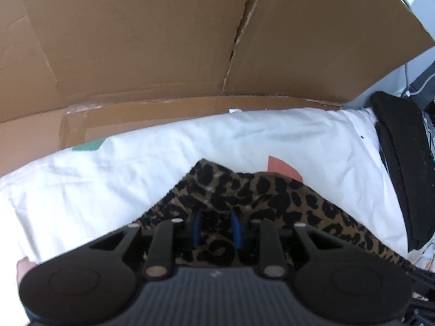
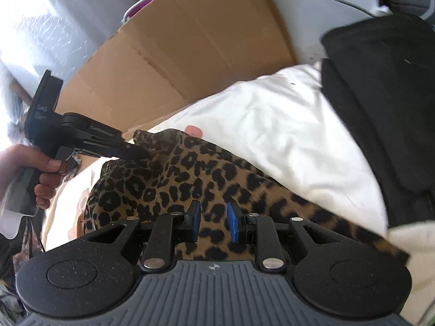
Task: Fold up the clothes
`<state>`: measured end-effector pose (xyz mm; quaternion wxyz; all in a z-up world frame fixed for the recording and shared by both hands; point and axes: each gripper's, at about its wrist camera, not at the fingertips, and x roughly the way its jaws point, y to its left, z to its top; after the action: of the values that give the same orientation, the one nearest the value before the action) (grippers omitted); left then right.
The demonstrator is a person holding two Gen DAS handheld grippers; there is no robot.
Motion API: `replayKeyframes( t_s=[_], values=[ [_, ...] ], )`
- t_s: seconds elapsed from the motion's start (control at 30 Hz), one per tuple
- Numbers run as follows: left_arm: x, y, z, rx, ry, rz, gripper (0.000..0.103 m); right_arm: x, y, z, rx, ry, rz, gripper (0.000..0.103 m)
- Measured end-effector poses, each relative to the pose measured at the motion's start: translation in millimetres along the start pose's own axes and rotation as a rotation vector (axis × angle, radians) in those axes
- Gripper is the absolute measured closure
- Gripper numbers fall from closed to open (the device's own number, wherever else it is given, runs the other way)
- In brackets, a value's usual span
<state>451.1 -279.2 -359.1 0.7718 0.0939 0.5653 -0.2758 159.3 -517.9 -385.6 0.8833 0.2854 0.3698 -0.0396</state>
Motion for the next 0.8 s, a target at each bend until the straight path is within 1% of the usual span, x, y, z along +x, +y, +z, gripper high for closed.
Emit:
replayKeyframes(
  t_s=[0.07, 0.17, 0.27, 0.3, 0.37, 0.43, 0.47, 0.5, 0.53, 0.63, 0.7, 0.8],
  values=[
    [3.0, 3.7, 0.0, 0.005, -0.016, -0.009, 0.083, 9.8, 7.4, 4.4, -0.031, 0.013, 0.011, 0.081],
    [6.0, 11.1, 0.8, -0.001, -0.033, -0.035, 0.086, 27.2, 19.6, 9.8, -0.081, 0.035, 0.031, 0.081],
    [7.5, 15.5, 1.1, -0.002, -0.042, -0.051, 0.088, 46.1, 24.3, 10.7, -0.124, 0.061, -0.006, 0.081],
    [7.5, 15.4, 1.1, 0.001, -0.045, -0.051, 0.088, 52.3, 25.7, 11.0, -0.138, 0.069, -0.019, 0.078],
    [7.5, 14.9, 0.9, 0.01, -0.052, -0.051, 0.088, 57.3, 21.4, 12.3, -0.146, 0.067, -0.058, 0.079],
    [7.4, 14.5, 0.8, 0.018, -0.058, -0.05, 0.088, 59.5, 17.8, 14.3, -0.162, 0.061, -0.084, 0.083],
    [6.5, 13.2, 1.0, 0.026, -0.061, -0.047, 0.088, 60.4, 16.5, 15.2, -0.174, 0.059, -0.095, 0.089],
    [5.4, 11.7, 1.3, 0.033, -0.064, -0.043, 0.088, 61.4, 16.0, 16.2, -0.181, 0.06, -0.104, 0.099],
    [3.4, 11.3, 1.4, 0.037, -0.066, -0.046, 0.09, 62.3, 15.5, 17.2, -0.188, 0.062, -0.113, 0.099],
    [-15.6, 13.3, -2.1, 0.041, -0.091, -0.079, 0.09, 65.0, 14.0, 20.3, -0.209, 0.068, -0.14, 0.099],
    [-33.6, 14.7, -7.5, 0.058, -0.116, -0.102, 0.09, 62.8, 16.3, 21.6, -0.217, 0.066, -0.167, 0.099],
    [-57.0, 14.3, -18.4, 0.099, -0.128, -0.119, 0.09, 56.8, 17.5, 25.3, -0.214, 0.057, -0.215, 0.098]
  ],
)
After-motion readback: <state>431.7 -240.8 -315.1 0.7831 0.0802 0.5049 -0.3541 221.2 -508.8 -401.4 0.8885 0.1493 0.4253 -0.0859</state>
